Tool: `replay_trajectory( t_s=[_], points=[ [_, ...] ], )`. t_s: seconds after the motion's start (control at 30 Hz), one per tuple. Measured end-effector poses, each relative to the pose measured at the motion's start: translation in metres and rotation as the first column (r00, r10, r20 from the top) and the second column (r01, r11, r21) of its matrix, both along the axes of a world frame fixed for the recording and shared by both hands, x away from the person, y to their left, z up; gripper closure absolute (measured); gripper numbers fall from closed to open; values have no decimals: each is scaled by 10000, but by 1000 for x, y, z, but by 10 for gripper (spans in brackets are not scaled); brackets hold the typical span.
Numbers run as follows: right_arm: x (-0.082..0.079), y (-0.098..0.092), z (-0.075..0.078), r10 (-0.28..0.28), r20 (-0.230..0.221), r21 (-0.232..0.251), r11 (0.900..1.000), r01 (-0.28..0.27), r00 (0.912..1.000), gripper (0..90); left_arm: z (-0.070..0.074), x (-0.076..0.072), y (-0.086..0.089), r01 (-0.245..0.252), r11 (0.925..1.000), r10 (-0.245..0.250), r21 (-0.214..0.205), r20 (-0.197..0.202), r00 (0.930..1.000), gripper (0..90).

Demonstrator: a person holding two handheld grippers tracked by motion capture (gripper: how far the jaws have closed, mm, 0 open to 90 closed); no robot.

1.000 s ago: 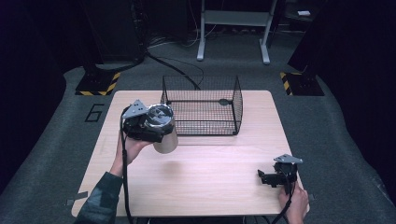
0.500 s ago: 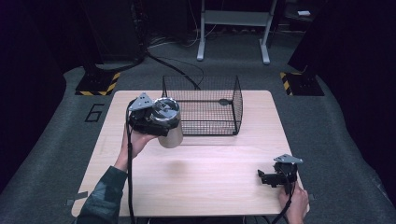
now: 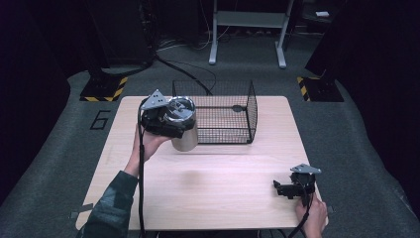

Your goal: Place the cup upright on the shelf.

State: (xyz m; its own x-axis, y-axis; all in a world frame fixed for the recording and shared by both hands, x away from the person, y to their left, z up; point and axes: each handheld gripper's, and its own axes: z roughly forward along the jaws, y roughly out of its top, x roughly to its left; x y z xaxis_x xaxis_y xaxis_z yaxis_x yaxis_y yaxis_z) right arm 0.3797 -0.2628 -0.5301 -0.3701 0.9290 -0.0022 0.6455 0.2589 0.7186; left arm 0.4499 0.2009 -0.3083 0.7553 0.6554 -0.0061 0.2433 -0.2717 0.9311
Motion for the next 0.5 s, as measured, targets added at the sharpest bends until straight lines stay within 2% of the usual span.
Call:
replay_trajectory(
  t_s=[0.5],
  points=[
    [0,0,0,3,3,2,10000,-3,10000,0,19,18,-19,-114,9999,114,-24,274,9996,35]
  ],
)
